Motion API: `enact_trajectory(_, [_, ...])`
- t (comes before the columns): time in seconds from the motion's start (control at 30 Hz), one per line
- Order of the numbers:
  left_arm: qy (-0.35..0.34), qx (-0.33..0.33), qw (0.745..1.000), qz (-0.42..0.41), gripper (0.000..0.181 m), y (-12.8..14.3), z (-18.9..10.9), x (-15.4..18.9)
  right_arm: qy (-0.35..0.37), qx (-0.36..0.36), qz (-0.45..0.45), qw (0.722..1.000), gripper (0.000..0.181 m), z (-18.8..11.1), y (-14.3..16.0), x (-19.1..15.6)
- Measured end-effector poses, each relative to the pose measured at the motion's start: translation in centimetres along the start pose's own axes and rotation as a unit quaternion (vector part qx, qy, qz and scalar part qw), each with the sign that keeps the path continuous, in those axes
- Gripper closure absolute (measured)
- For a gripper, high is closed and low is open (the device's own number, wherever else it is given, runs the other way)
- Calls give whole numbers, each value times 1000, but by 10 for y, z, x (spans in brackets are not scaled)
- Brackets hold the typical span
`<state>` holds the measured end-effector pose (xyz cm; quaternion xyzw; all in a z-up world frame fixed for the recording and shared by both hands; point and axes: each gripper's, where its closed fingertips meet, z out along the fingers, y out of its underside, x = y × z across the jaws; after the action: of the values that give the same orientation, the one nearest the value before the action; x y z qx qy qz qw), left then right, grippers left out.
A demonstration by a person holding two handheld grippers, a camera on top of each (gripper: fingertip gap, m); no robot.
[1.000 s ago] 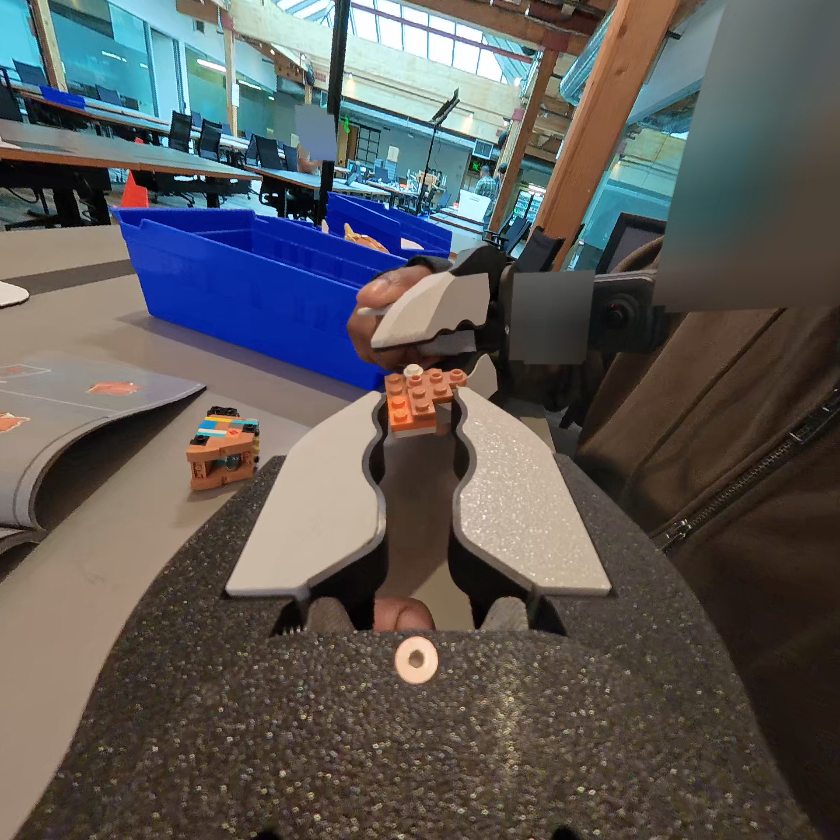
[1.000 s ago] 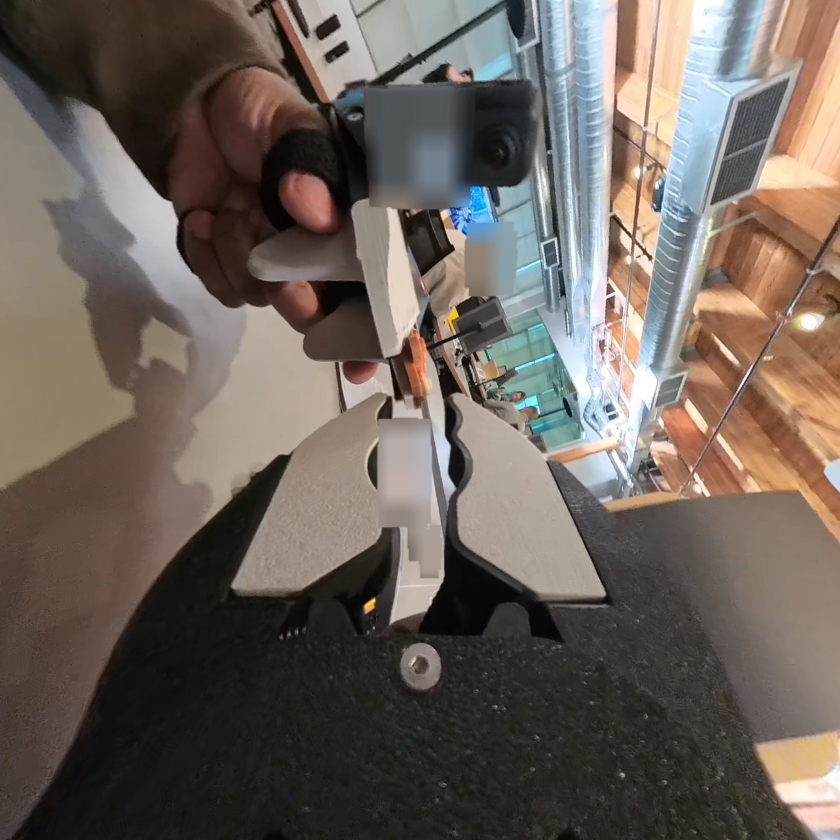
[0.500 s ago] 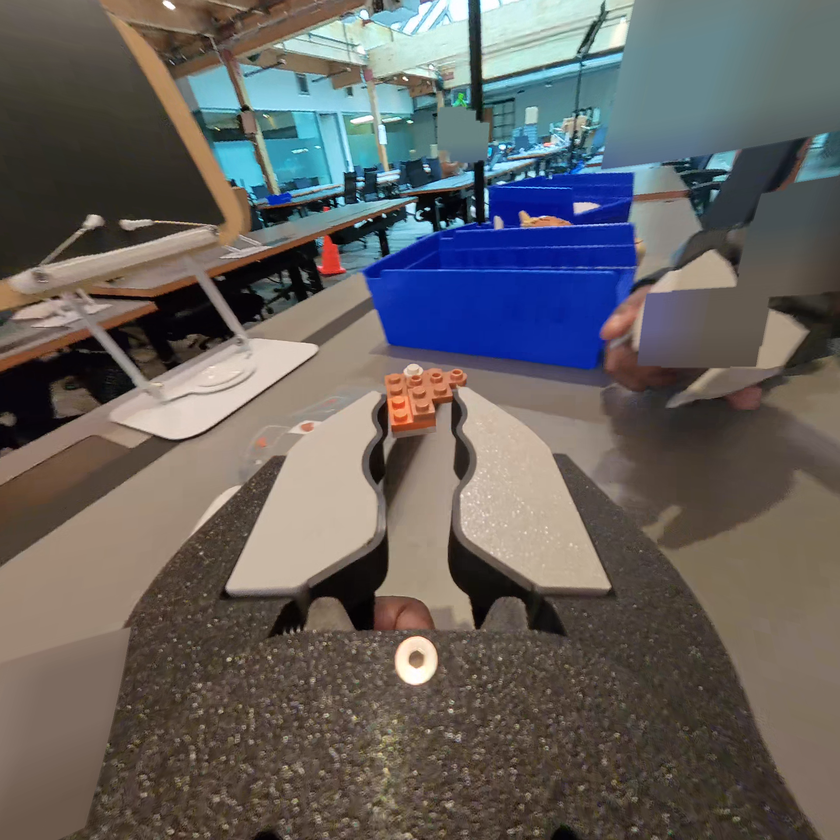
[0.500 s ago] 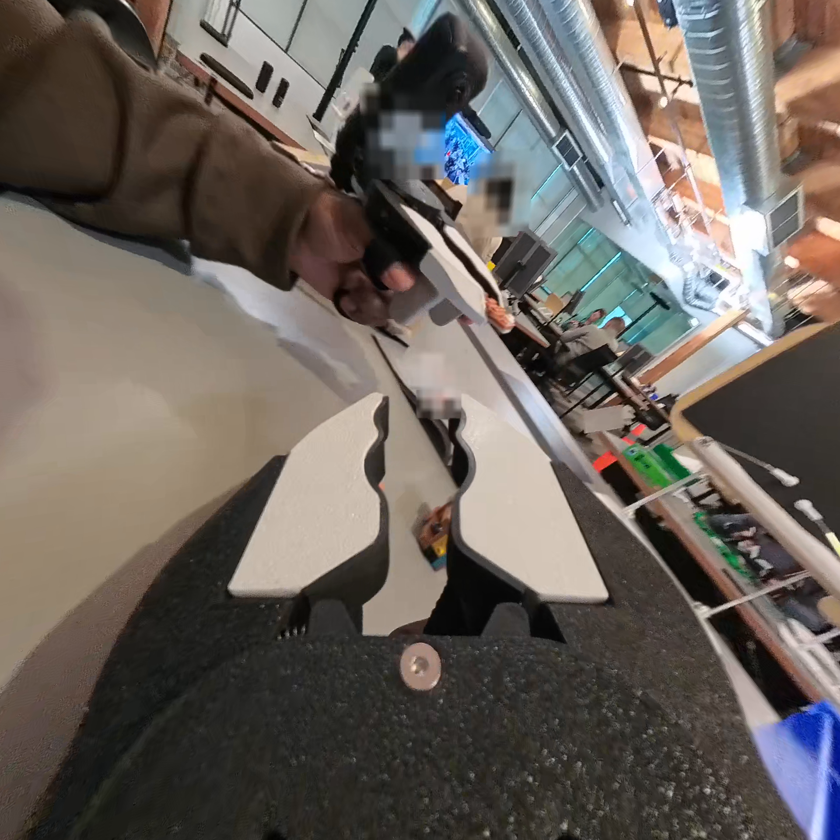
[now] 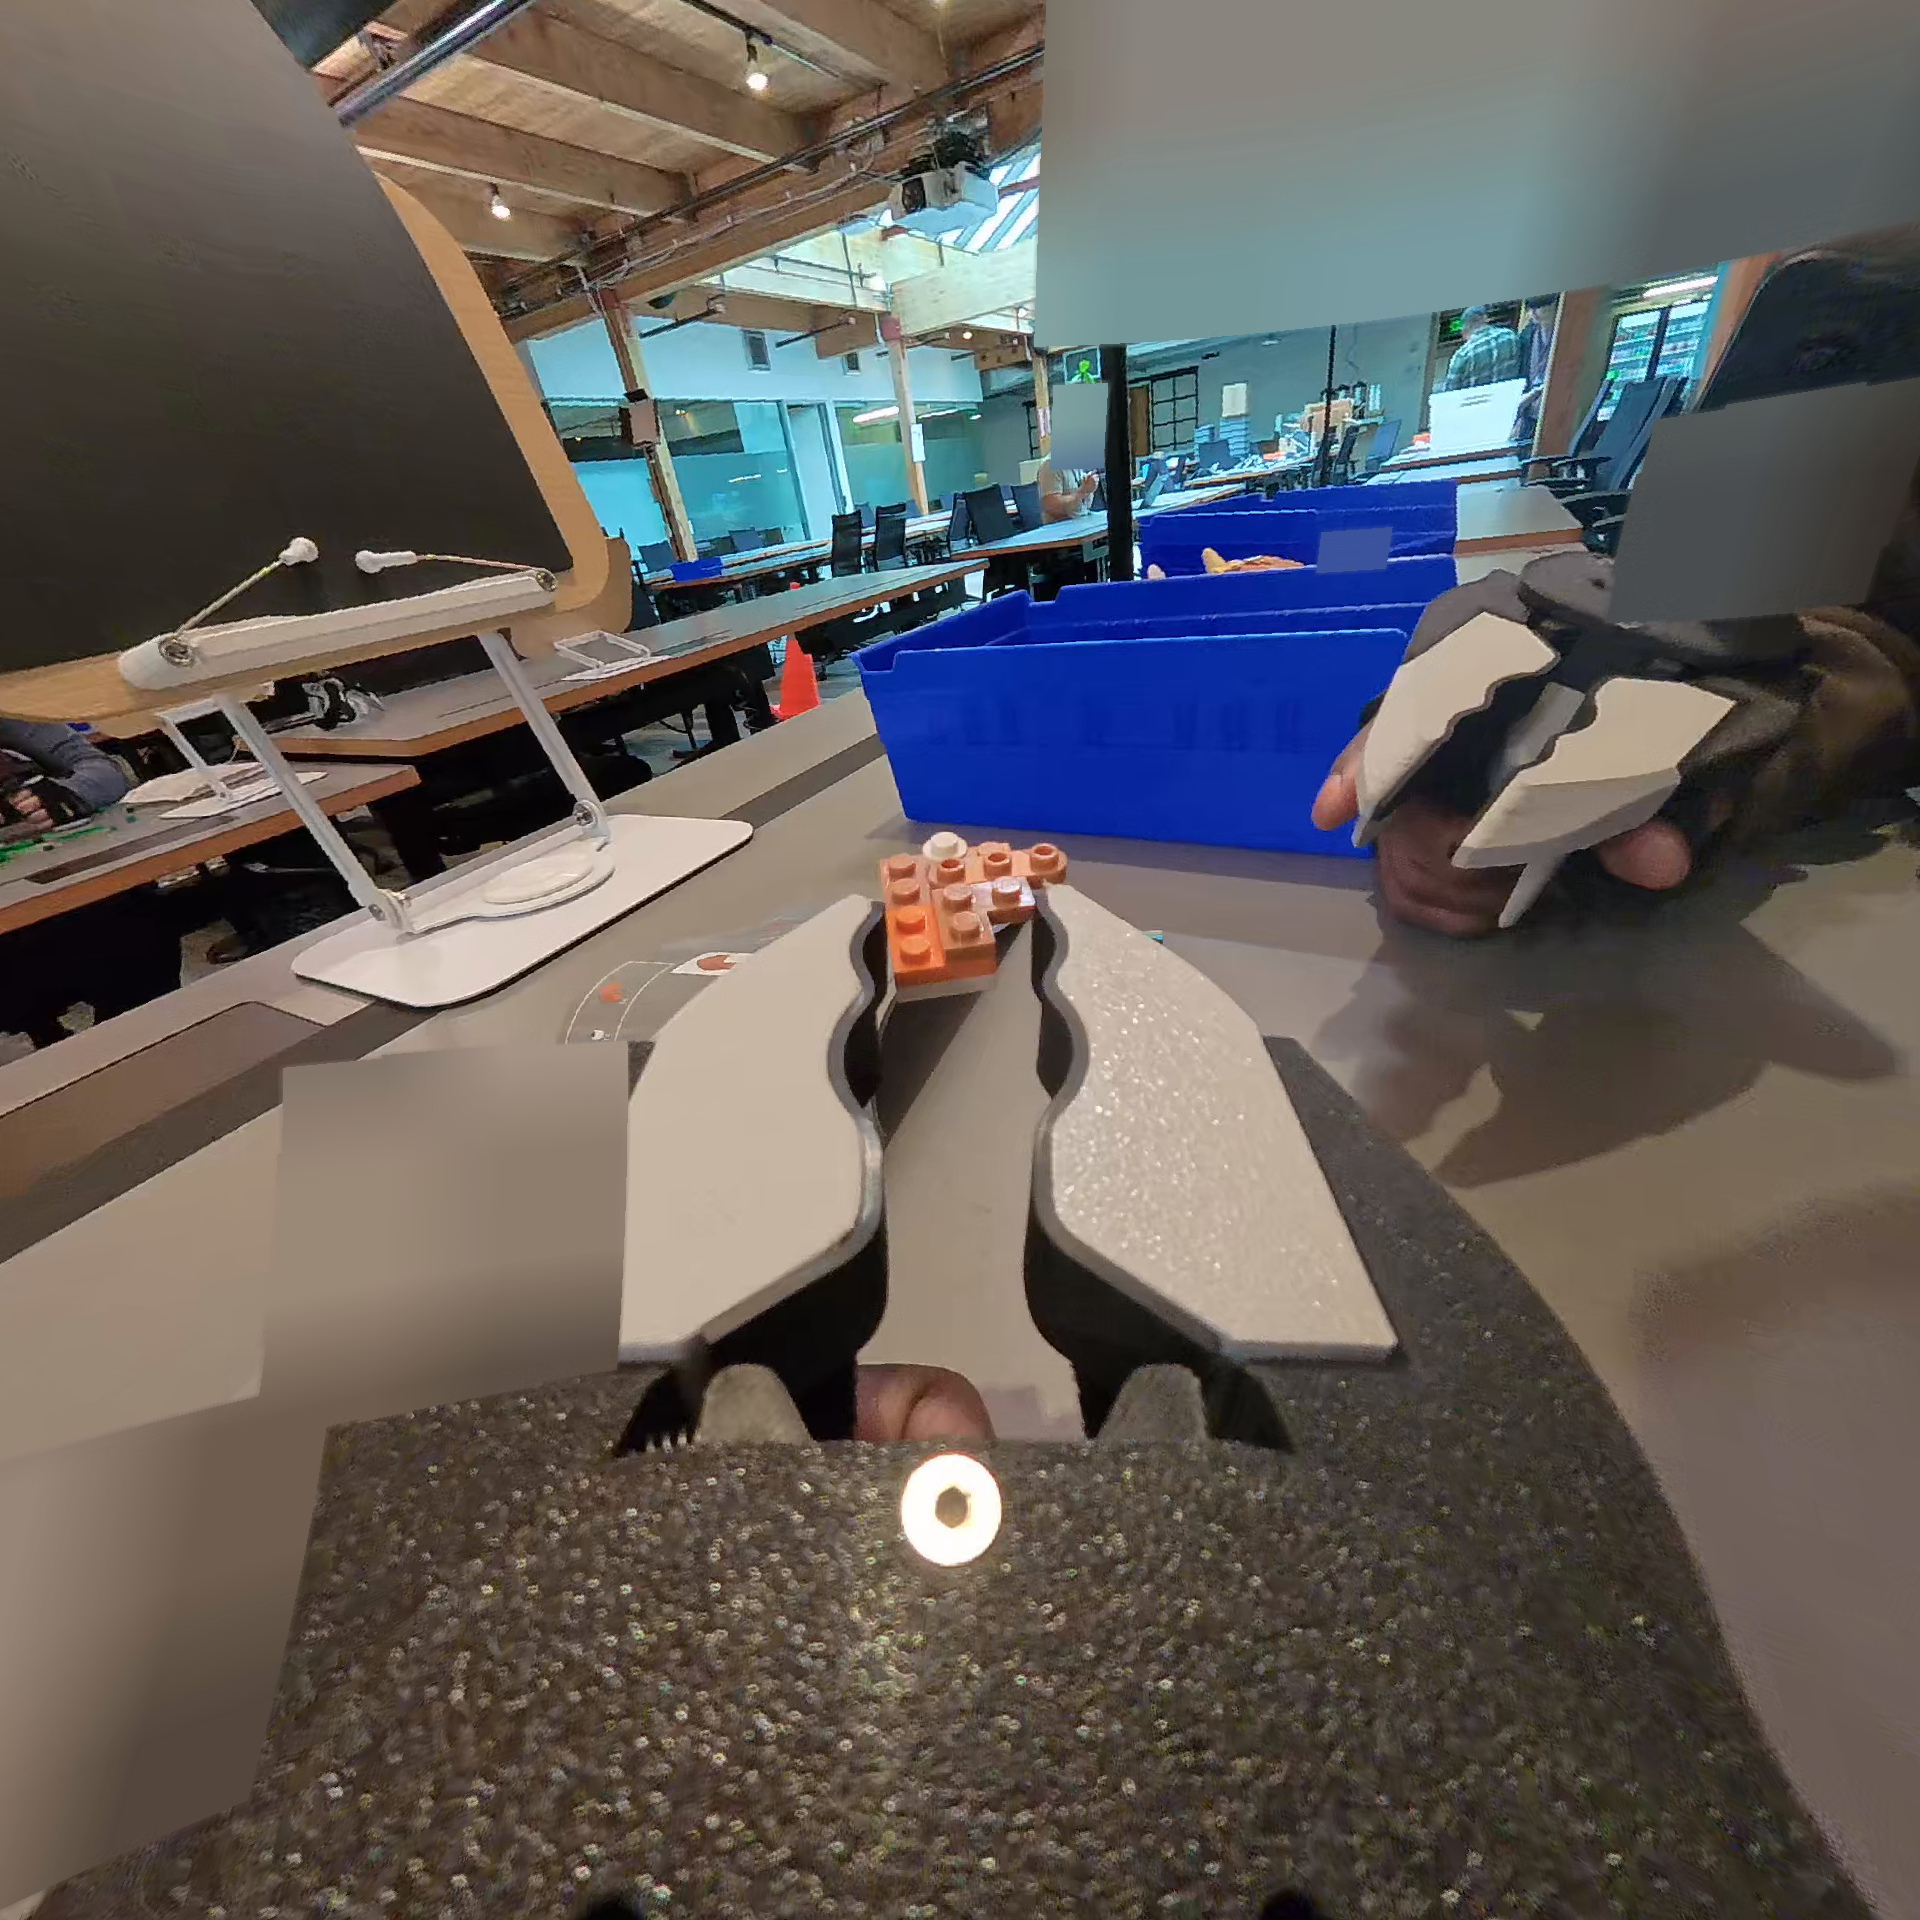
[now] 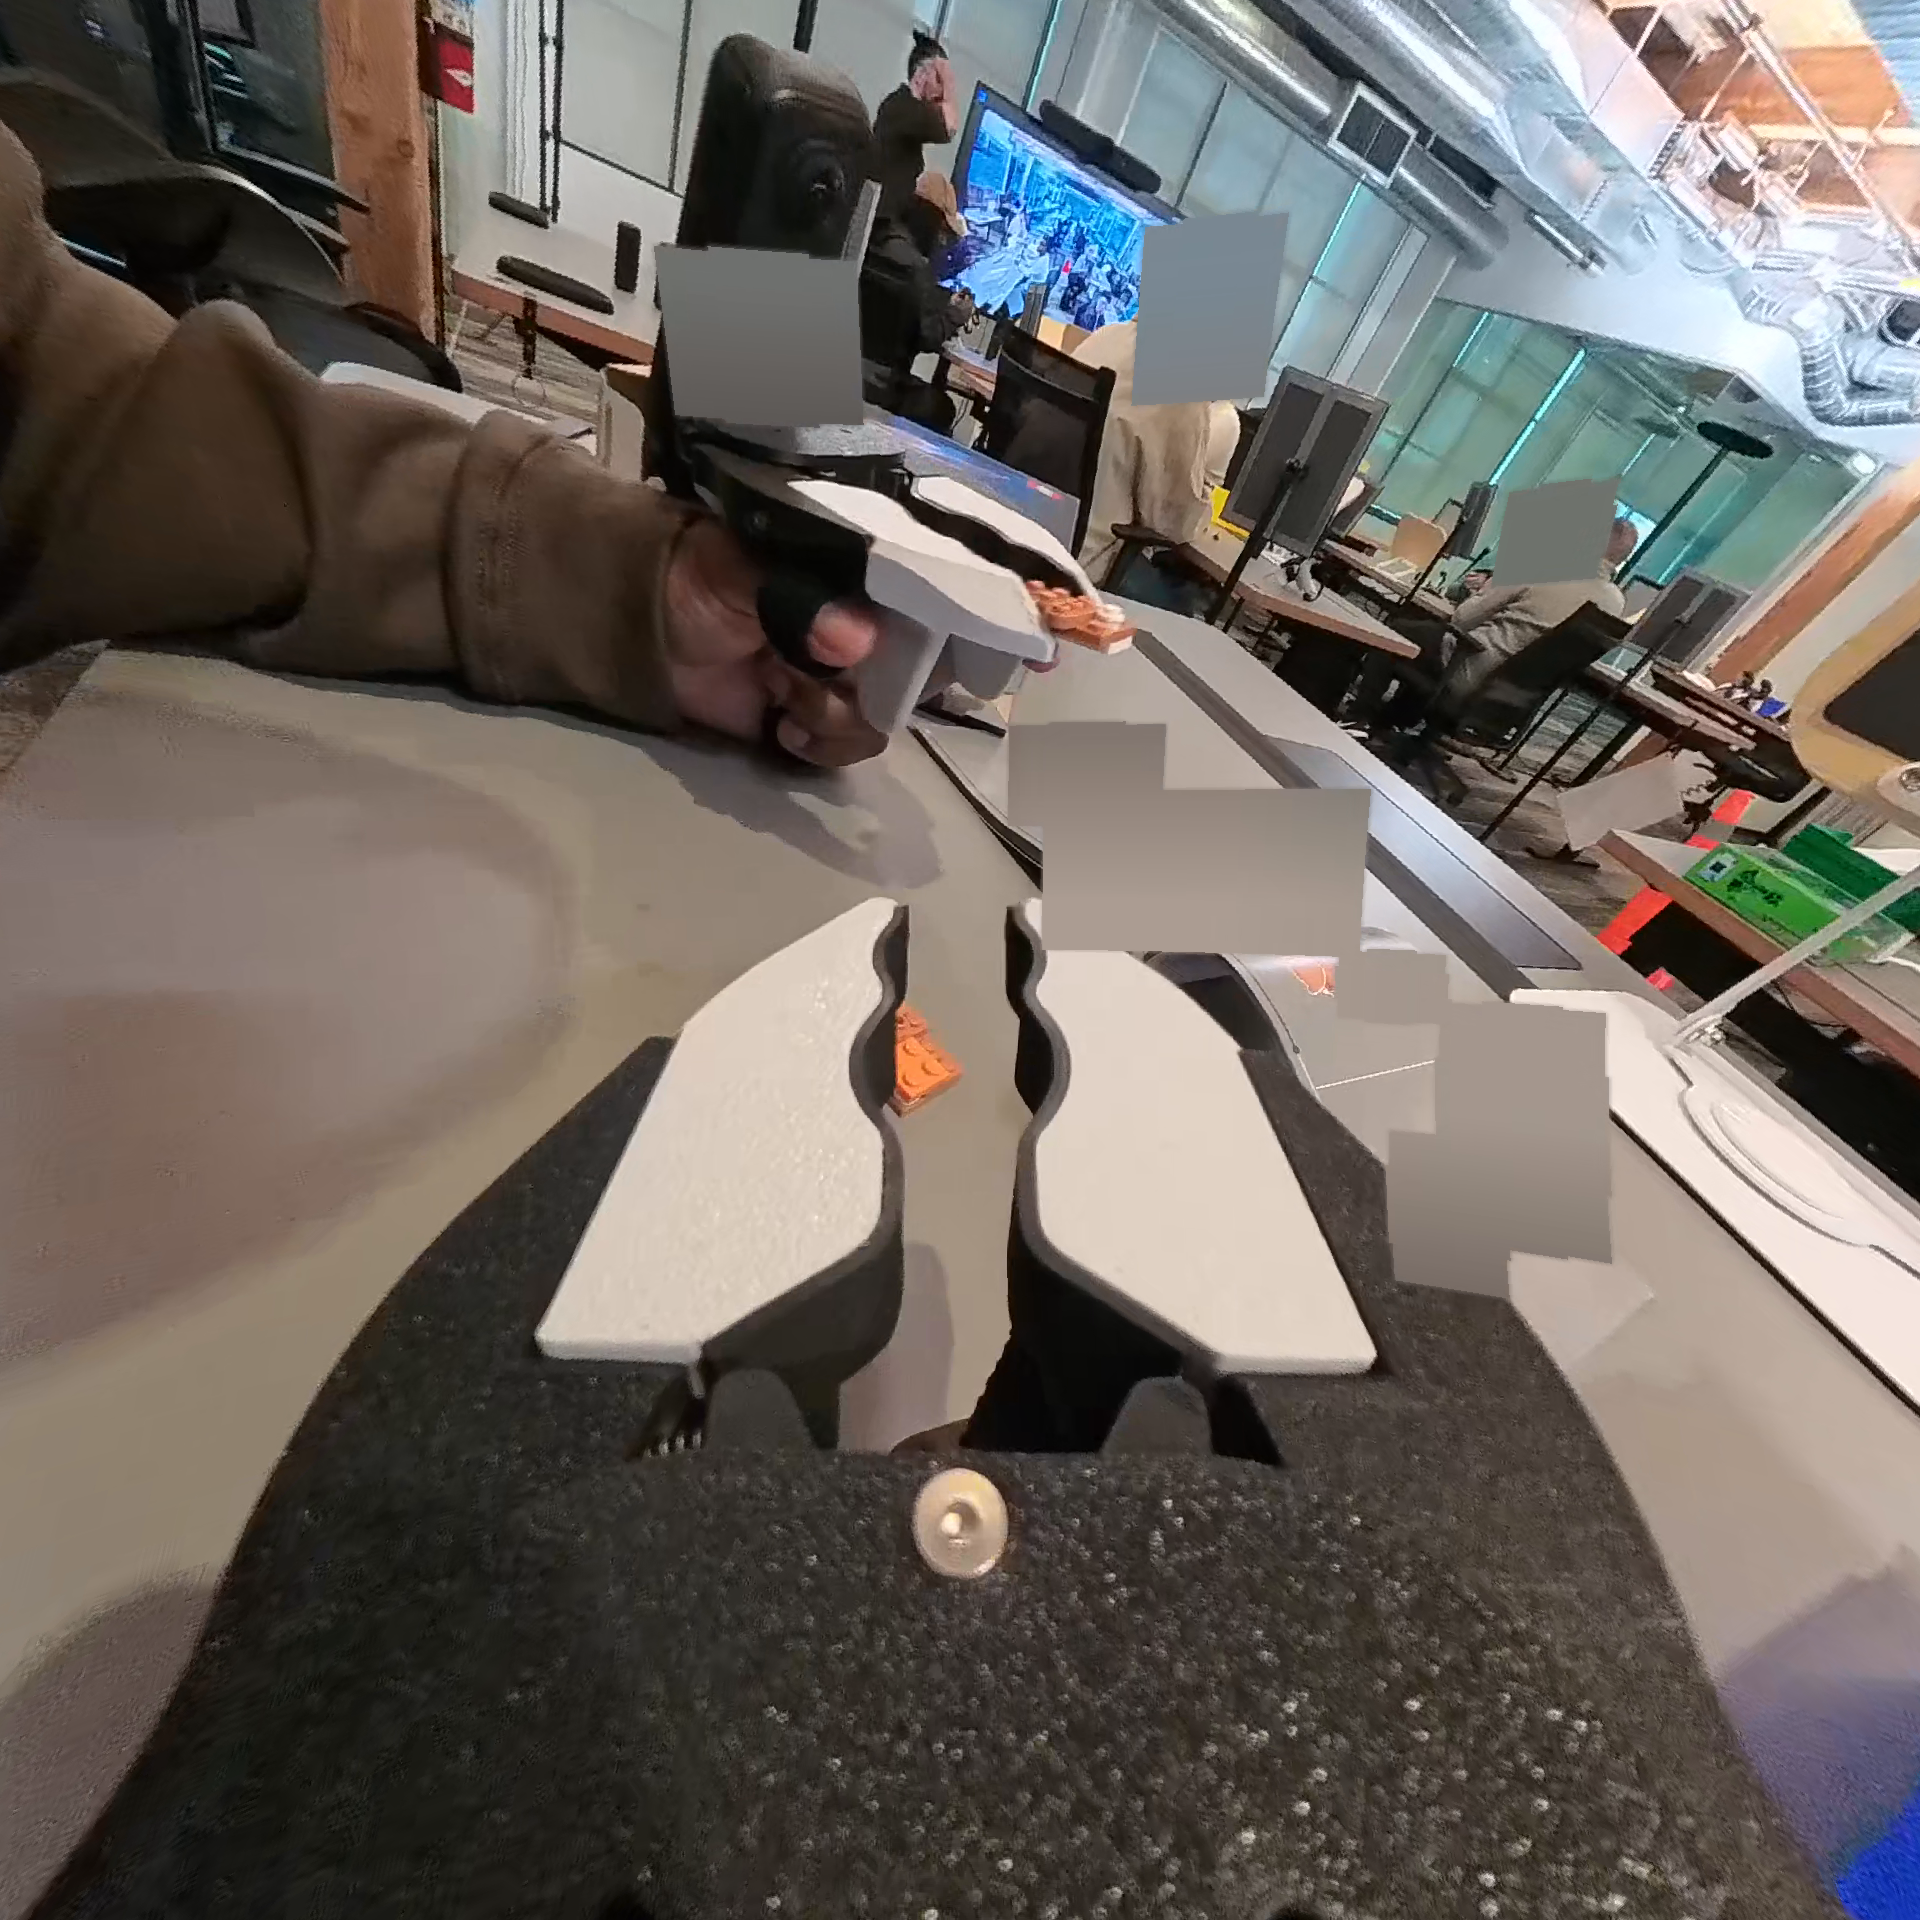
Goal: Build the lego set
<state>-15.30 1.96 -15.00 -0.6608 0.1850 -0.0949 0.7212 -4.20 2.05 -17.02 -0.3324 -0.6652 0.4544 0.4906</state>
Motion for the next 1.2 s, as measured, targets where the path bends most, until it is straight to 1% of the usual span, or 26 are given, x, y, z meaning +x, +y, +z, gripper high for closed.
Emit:
enact_trajectory(0.23, [4, 5, 1000, -5, 155, -1, -2, 1, 14, 1, 11, 1000, 166, -1, 0, 6])
enact_trajectory(0.37, [7, 7, 1000, -6, 155, -2, -2, 3, 65, 12, 27, 997, 167, -8, -3, 16])
enact_trajectory(0.5, [5, 15, 1000, -13, 155, -6, -3, 6, 76, 15, 6, 997, 167, -11, -7, 7])
enact_trajectory(0.6, [11, 3, 1000, 9, 155, -6, 0, 14, 79, 22, -3, 997, 167, -16, -12, 1])
enact_trajectory(0.7, [11, 0, 1000, 26, 155, -8, 1, 19, 86, 41, -5, 995, 168, -27, -21, -2])
enact_trajectory(0.8, [5, -1, 1000, 22, 155, -6, 1, 16, 93, 49, 11, 994, 168, -42, -26, -5])
enact_trajectory(0.93, [10, -4, 1000, 7, 155, -3, 2, 16, 96, 62, 58, 992, 168, -67, -24, -10])
enact_trajectory(1.03, [14, -13, 1000, 8, 155, 1, 3, 18, 113, 70, 75, 988, 168, -82, -26, -5])
enact_trajectory(1.2, [18, -16, 1000, 5, 155, 2, 4, 18, 118, 79, 95, 985, 169, -93, -26, 0])
